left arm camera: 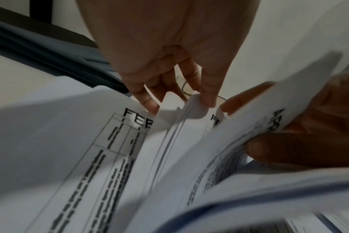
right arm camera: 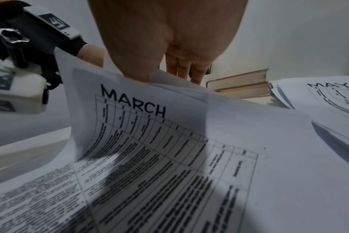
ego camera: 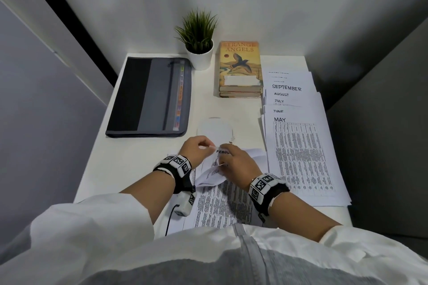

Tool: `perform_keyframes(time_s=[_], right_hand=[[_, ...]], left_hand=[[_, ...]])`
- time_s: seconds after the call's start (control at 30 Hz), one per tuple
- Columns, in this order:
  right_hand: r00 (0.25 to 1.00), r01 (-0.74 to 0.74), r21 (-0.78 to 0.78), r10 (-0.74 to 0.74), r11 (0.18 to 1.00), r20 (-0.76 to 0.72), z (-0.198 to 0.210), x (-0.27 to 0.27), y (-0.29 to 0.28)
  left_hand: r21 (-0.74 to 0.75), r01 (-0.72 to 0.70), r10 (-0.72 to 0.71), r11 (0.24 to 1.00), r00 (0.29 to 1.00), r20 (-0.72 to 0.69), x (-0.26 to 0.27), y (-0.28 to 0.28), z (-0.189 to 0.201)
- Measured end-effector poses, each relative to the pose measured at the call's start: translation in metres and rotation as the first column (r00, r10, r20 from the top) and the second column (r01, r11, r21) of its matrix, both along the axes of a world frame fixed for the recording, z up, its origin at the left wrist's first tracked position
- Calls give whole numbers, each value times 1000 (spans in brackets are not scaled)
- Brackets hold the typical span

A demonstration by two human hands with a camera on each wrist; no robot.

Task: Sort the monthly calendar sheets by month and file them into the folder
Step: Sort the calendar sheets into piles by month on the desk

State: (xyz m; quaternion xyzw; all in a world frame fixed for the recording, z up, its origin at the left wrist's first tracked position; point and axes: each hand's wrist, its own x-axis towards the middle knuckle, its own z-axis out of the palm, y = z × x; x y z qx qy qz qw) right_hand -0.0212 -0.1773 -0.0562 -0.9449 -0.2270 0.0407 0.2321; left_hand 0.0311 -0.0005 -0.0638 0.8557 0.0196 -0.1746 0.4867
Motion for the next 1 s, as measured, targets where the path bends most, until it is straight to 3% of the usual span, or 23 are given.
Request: perform_keyframes(time_s=[0.2, 0.37, 0.5, 0.7, 0.87, 1.0], right_hand=[[1000, 8, 33, -8, 999, -6, 3, -7, 0], [999, 6, 74, -3, 997, -32, 3, -14, -1], [998, 33, 116, -27, 993, -59, -2, -14, -1], [998, 53, 92, -54, 994, 14, -7, -16, 1], [997, 63, 126, -56, 990, -60, -6, -18, -1], [994, 58, 167, -41, 984, -101, -7, -21, -2]], left_hand=[[-72, -160, 147, 984, 976, -164, -4, 3, -4], [67, 5, 0, 998, 996, -86, -8, 10, -10], [7, -55, 56, 998, 995, -78, -10, 12, -8], [-20, -79, 76, 997, 989, -127, -11, 15, -10], [65, -39, 45, 997, 995, -94, -10, 17, -10], [21, -56, 58, 998, 992, -112, -10, 17, -10]])
